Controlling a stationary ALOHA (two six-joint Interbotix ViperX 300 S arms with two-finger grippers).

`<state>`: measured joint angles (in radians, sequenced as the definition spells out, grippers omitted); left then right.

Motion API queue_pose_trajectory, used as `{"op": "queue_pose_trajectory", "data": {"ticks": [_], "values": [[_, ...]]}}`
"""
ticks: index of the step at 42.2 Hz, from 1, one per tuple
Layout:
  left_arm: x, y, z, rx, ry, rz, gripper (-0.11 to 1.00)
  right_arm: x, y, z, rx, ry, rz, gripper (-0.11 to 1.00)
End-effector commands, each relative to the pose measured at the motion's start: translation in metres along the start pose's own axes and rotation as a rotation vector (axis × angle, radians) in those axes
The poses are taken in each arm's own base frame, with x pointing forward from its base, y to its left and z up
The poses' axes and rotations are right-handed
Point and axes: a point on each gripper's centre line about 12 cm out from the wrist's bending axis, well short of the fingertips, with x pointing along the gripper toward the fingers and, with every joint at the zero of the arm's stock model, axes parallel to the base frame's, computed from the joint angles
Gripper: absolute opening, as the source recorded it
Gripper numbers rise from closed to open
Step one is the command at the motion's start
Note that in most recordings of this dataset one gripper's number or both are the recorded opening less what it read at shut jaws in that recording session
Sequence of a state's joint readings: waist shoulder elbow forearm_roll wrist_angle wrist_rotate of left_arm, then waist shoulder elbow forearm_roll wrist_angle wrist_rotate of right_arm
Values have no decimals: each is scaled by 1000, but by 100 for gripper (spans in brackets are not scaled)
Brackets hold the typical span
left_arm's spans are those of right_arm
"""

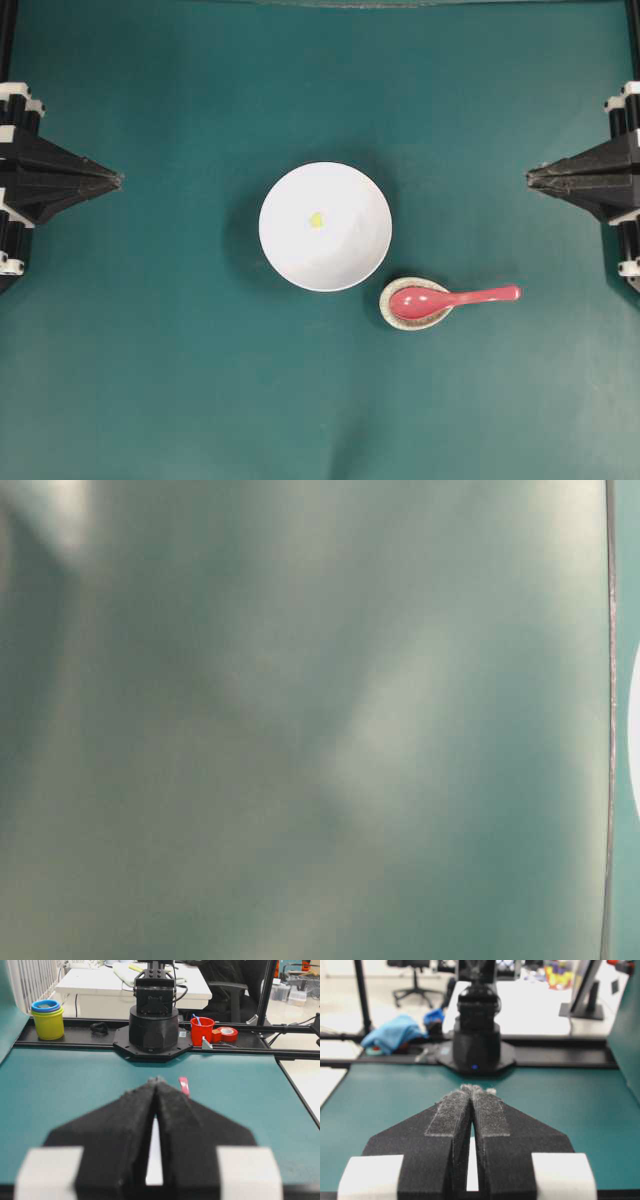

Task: Scoop the yellow hexagonal prism block from the bowl with a spoon using the right arm.
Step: 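Move the right gripper toward the red spoon handle in the spoon rest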

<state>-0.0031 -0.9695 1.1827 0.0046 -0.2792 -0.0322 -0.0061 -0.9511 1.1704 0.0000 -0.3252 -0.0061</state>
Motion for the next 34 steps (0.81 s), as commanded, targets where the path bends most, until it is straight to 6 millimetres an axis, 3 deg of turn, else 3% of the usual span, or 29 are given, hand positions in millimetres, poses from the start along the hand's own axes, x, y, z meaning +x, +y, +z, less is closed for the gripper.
{"op": "queue_pose_trajectory", "data": {"ticks": [1, 6, 14, 16, 23, 34], "values": [[2, -1, 5, 3, -14, -3, 0, 2, 0, 9, -3, -31, 1, 0], [2, 0, 4, 3, -12, -2, 0, 2, 0, 9, -3, -28, 1, 6], [2, -1, 4, 1, -12, -3, 0, 3, 0, 5, 8, -14, -1, 53], [2, 0, 4, 1, -12, -1, 0, 5, 0, -1, 14, 6, -2, 58], [3, 0, 3, 1, -9, -1, 0, 12, 1, -19, 30, 46, 0, 58], [3, -1, 4, 7, -11, -4, 0, 18, 15, -65, 64, 111, 46, 58]]}}
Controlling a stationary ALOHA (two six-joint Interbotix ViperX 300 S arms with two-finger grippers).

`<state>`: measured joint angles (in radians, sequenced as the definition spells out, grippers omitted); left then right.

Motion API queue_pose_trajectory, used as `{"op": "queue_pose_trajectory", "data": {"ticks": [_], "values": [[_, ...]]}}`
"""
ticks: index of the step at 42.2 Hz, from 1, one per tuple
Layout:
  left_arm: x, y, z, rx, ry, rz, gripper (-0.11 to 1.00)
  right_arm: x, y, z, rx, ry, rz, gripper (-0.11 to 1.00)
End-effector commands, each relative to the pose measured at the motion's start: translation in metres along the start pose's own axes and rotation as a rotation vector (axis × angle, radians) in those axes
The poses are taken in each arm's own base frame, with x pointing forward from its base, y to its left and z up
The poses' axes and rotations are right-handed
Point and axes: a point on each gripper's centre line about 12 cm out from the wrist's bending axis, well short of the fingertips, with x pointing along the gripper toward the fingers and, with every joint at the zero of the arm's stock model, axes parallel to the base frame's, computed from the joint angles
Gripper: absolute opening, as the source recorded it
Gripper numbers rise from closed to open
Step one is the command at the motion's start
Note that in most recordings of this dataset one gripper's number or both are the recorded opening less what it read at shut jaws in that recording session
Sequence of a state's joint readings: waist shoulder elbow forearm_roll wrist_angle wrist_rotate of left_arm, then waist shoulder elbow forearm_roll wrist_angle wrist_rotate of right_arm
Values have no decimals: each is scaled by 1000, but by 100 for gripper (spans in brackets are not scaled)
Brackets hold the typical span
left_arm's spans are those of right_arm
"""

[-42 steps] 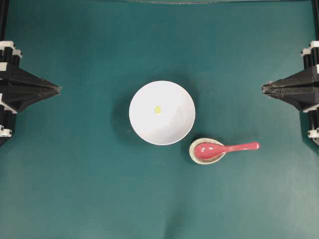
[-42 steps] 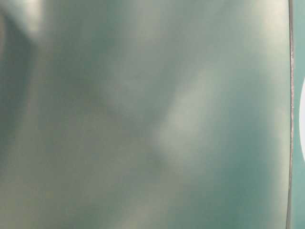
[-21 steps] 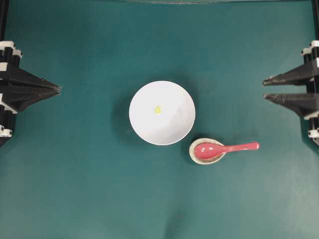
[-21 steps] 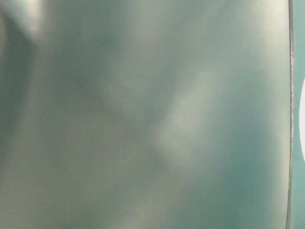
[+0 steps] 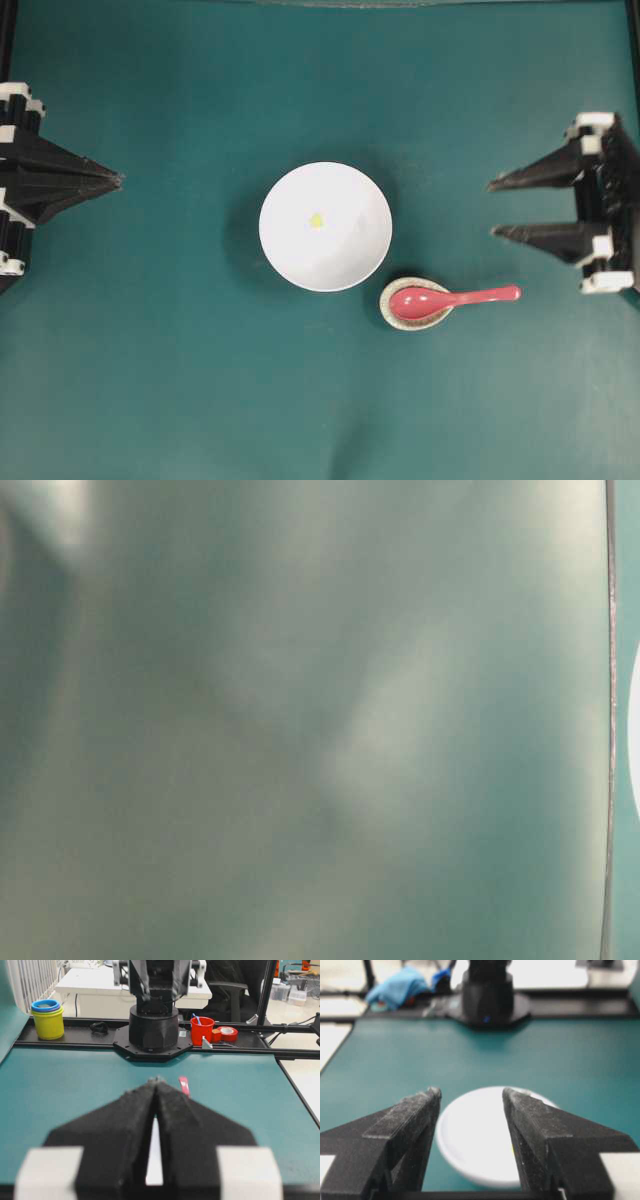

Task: Scoop the yellow hexagonal prism block from the bowl with a spoon using the right arm.

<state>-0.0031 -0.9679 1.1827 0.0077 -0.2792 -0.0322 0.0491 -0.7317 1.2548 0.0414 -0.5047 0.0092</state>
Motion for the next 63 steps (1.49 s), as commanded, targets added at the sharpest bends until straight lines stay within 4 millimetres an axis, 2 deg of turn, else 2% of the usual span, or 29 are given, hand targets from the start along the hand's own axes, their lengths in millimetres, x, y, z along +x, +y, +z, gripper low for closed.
{"op": "queue_pose_trajectory", "data": {"ticks": [1, 12, 31, 50, 63], "values": [[2, 0, 4, 4, -11, -2, 0, 5, 6, -10, 13, -6, 21, 58], [2, -1, 3, 7, -5, -3, 0, 7, 15, -56, 52, 26, 31, 58], [2, 0, 3, 9, -3, -1, 0, 8, 34, -113, 98, 151, 72, 58], [2, 0, 2, 12, 2, -3, 0, 9, 38, -153, 99, 277, 67, 58], [3, 0, 2, 12, 3, -1, 0, 9, 41, -163, 91, 316, 73, 58]]}}
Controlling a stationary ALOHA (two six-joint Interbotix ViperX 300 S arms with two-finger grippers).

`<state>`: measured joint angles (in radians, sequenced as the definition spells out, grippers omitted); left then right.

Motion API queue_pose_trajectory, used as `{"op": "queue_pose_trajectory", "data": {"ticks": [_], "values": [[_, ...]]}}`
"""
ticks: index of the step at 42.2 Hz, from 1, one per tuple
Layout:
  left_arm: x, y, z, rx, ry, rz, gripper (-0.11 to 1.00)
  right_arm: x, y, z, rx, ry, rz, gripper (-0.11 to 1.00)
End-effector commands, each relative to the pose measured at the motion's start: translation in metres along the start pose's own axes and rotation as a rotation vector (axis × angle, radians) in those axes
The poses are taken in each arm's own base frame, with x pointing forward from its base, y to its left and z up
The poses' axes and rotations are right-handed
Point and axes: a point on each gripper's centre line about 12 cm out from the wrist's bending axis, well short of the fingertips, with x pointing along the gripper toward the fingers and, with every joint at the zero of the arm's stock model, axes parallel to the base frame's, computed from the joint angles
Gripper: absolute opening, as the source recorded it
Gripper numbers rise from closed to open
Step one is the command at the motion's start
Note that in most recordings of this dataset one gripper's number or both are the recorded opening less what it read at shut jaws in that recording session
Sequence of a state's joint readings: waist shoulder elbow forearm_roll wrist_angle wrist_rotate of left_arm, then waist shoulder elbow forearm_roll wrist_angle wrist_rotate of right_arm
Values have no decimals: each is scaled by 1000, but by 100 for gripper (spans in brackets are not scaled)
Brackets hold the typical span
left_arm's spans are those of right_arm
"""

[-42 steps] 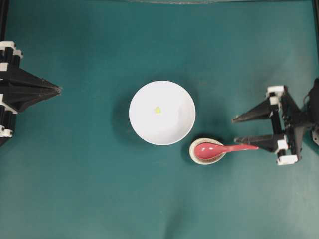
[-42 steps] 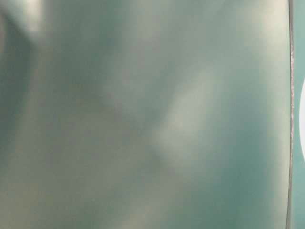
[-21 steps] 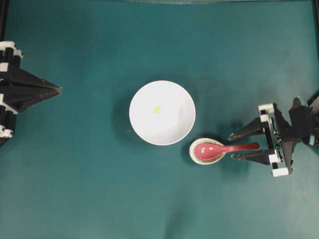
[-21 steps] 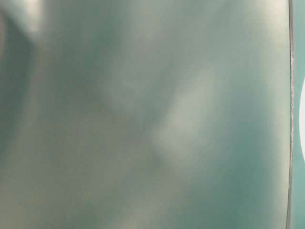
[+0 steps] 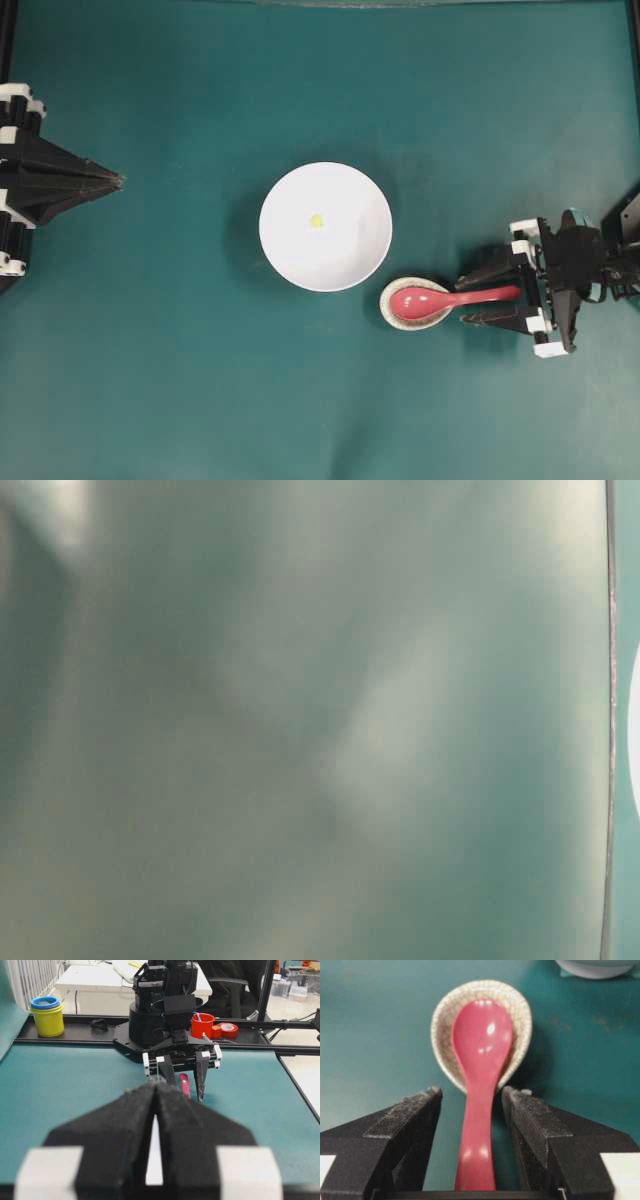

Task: Scoop the yellow hexagonal prism block from the bowl with a spoon using the right arm.

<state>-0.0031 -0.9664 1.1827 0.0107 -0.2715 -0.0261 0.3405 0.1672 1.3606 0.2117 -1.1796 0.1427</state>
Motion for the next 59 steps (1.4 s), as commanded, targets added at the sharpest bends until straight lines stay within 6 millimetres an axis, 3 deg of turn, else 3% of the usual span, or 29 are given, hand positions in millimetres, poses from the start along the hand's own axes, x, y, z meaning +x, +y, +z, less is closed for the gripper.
{"op": "queue_pose_trajectory", "data": {"ticks": [1, 17, 22, 27, 29, 45, 59], "values": [[2, 0, 3, 3, -8, -1, 0, 0, 2, 4, 2, -21, 5, 58], [2, 0, 3, 3, -3, -2, 0, 3, 1, 7, 8, -36, -4, 55], [2, 0, 2, 1, 5, 0, 0, 5, 1, 7, 10, -31, -16, 44], [2, 0, 1, 0, 9, 0, 0, 6, 1, 6, 11, -23, -17, 25], [2, 0, 1, 0, 9, -2, 0, 6, 1, 7, 12, -27, -16, 24], [2, 0, 2, 1, 6, 0, 0, 2, 9, 36, 43, -46, 12, 24], [2, 0, 2, 4, 8, -2, 0, -3, 20, 79, 41, 19, 42, 22]]}}
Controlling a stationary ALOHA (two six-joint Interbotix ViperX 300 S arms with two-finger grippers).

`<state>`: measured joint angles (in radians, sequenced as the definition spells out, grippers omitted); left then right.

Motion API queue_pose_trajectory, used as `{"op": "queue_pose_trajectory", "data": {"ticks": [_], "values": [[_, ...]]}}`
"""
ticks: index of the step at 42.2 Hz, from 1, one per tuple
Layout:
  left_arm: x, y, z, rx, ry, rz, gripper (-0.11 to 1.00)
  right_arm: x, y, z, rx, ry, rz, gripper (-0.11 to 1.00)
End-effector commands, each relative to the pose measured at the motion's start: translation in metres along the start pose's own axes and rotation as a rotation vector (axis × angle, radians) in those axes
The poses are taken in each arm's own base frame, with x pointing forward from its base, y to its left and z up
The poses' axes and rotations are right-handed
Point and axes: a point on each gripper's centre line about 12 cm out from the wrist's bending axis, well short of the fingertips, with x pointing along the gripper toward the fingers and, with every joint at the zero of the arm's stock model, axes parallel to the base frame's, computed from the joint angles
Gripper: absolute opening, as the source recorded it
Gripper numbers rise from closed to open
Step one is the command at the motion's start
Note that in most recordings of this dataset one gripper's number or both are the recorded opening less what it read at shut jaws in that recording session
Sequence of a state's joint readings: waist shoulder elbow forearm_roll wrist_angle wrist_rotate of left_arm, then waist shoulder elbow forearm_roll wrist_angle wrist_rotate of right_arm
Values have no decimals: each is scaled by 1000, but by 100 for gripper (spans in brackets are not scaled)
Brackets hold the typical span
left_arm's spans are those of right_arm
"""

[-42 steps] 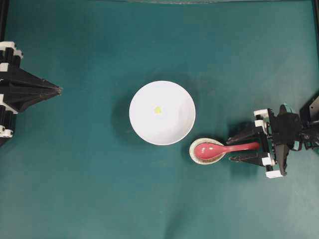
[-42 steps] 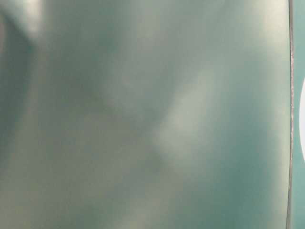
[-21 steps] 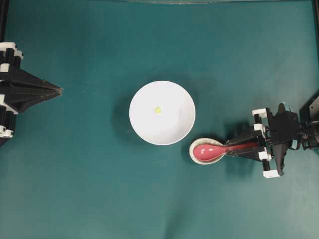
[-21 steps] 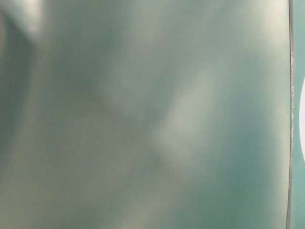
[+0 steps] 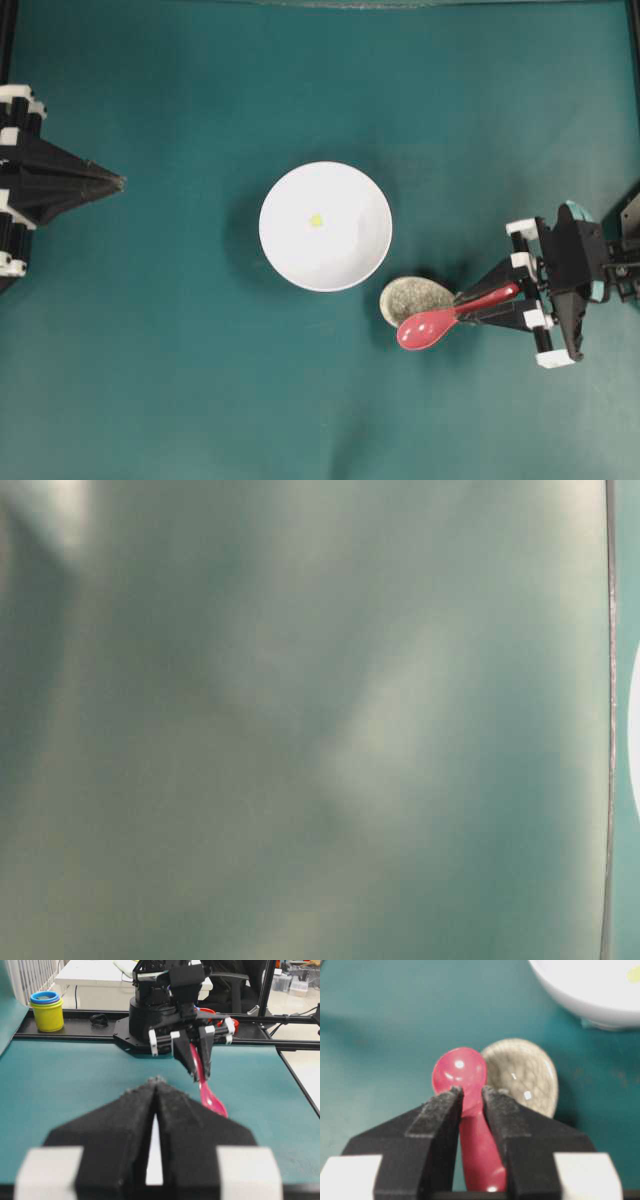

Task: Scoop the yellow hexagonal prism block from the bowl with a spoon using the right arm.

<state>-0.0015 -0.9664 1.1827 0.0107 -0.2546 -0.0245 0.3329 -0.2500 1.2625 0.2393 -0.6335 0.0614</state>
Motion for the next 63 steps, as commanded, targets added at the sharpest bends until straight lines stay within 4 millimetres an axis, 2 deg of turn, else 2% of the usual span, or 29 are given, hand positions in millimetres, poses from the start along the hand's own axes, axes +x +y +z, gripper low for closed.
{"op": "queue_pose_trajectory", "data": {"ticks": [1, 8, 15, 26, 45, 63], "values": [[2, -1, 4, 3, -9, -3, 0, -2, 2, 22, 13, -30, 5, 22], [2, -1, 3, 3, -8, -4, 0, -8, -4, 40, 34, -49, -16, 20], [3, 0, 2, 3, 2, -2, 0, -11, -11, 47, 49, -63, -38, 20], [3, 0, -1, 3, 23, -1, 0, -9, -14, 45, 53, -46, -51, 20], [3, 0, -1, 3, 23, -1, 0, 2, -25, 27, 72, 54, -98, 20], [2, 0, 1, -2, 17, -1, 0, 4, -25, 26, 80, 63, -101, 19]]}}
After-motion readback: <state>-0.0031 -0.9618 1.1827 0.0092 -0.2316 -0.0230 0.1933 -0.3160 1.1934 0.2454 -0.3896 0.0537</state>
